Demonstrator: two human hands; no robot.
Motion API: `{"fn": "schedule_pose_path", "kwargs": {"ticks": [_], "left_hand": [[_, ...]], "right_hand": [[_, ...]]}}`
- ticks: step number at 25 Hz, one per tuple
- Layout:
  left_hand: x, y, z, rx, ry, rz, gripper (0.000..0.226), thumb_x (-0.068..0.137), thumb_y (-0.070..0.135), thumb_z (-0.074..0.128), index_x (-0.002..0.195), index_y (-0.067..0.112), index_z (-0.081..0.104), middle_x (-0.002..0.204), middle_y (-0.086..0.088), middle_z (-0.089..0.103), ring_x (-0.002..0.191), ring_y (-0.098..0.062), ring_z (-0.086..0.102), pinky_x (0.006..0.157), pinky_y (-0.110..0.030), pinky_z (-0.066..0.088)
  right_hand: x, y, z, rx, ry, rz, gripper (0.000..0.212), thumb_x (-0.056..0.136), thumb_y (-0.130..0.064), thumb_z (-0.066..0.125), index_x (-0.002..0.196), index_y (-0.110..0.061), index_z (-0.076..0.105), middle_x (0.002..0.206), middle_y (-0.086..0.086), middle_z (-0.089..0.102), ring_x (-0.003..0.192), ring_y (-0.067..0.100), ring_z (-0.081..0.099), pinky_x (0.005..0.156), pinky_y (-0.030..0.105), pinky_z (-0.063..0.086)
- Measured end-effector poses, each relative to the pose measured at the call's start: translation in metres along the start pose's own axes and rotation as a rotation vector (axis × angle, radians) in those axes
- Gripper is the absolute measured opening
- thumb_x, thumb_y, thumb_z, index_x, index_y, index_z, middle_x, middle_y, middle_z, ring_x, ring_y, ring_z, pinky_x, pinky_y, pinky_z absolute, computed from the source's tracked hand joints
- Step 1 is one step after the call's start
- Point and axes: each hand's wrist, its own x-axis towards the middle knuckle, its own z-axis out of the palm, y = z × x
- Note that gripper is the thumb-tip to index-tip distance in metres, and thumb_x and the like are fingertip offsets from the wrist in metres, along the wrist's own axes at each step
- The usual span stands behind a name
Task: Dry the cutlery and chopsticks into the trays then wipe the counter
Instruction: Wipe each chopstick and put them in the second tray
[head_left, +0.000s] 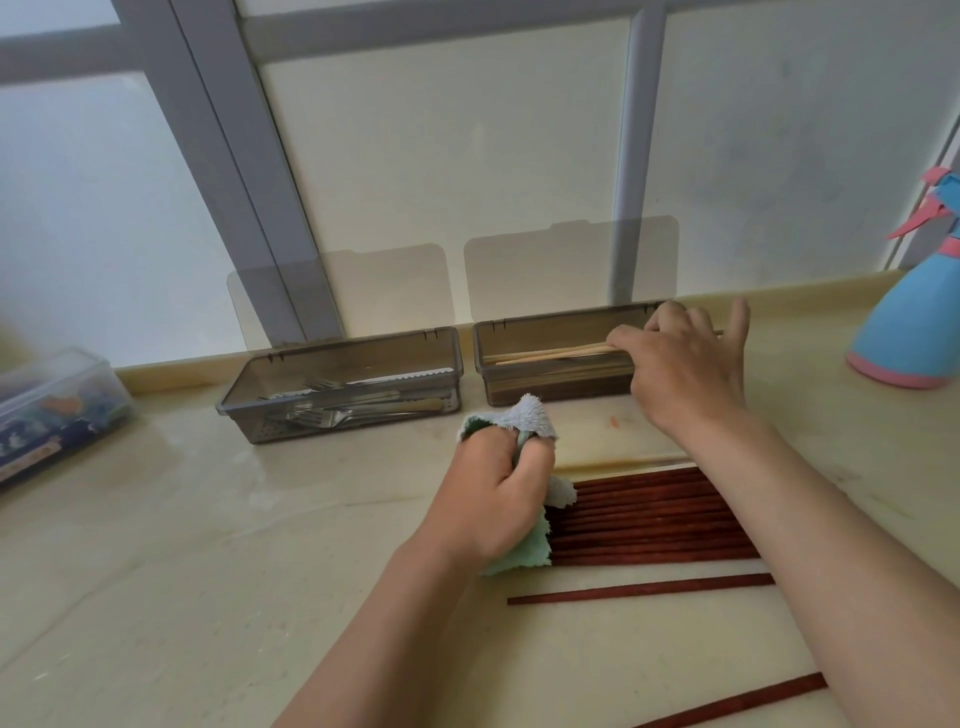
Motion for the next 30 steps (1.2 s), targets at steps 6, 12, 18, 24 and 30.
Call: {"fn": "schedule_pose_path", "kwargs": {"ticks": [6, 12, 18, 24, 30], "left_hand": [[-0.002, 0.002, -0.001, -0.051, 0.019, -0.019, 0.047, 0.097, 0.020, 0.045, 0.055, 0.005, 0.029, 0.054, -0.009, 0.028, 0.043, -0.007, 0.035, 0.046, -0.019, 0.030], [-0.001, 0.003, -0.003, -0.047, 0.053, -0.016, 0.044, 0.093, 0.023, 0.045, 0.053, 0.015, 0.031, 0.052, -0.001, 0.028, 0.045, -0.010, 0.031, 0.047, -0.026, 0.025], [0.002, 0.001, -0.006, -0.060, 0.139, -0.115, 0.046, 0.099, 0.012, 0.046, 0.055, 0.013, 0.032, 0.040, 0.013, 0.046, 0.047, -0.010, 0.053, 0.051, -0.031, 0.037], [0.002, 0.004, -0.008, -0.074, 0.168, -0.127, 0.047, 0.099, 0.011, 0.046, 0.054, 0.012, 0.034, 0.039, 0.013, 0.047, 0.056, -0.021, 0.066, 0.052, -0.029, 0.040], [0.003, 0.000, -0.009, -0.072, 0.231, -0.144, 0.053, 0.100, 0.016, 0.044, 0.049, 0.016, 0.058, 0.055, 0.008, 0.067, 0.055, -0.007, 0.062, 0.055, -0.024, 0.048]], "right_hand": [[0.002, 0.000, 0.008, 0.097, -0.082, -0.041, 0.055, 0.093, 0.000, 0.047, 0.127, -0.040, 0.064, 0.115, 0.001, 0.052, 0.118, 0.028, 0.047, 0.120, 0.061, 0.011], [0.002, 0.000, 0.008, 0.128, 0.039, -0.098, 0.039, 0.090, -0.001, 0.050, 0.116, -0.024, 0.067, 0.111, 0.004, 0.059, 0.107, 0.028, 0.053, 0.098, 0.046, 0.039], [-0.012, 0.001, -0.004, 0.384, -0.600, -0.243, 0.014, 0.088, -0.021, 0.058, 0.087, -0.031, 0.068, 0.095, -0.014, 0.065, 0.092, 0.010, 0.061, 0.083, 0.036, 0.055], [-0.013, 0.005, -0.010, 0.356, -0.680, -0.280, 0.017, 0.091, -0.022, 0.066, 0.078, -0.035, 0.065, 0.093, -0.014, 0.065, 0.087, 0.008, 0.061, 0.078, 0.028, 0.051], [-0.018, -0.005, -0.017, 0.209, -0.717, -0.343, 0.015, 0.097, -0.018, 0.055, 0.084, -0.025, 0.057, 0.095, -0.005, 0.060, 0.088, 0.017, 0.058, 0.080, 0.035, 0.052]]}}
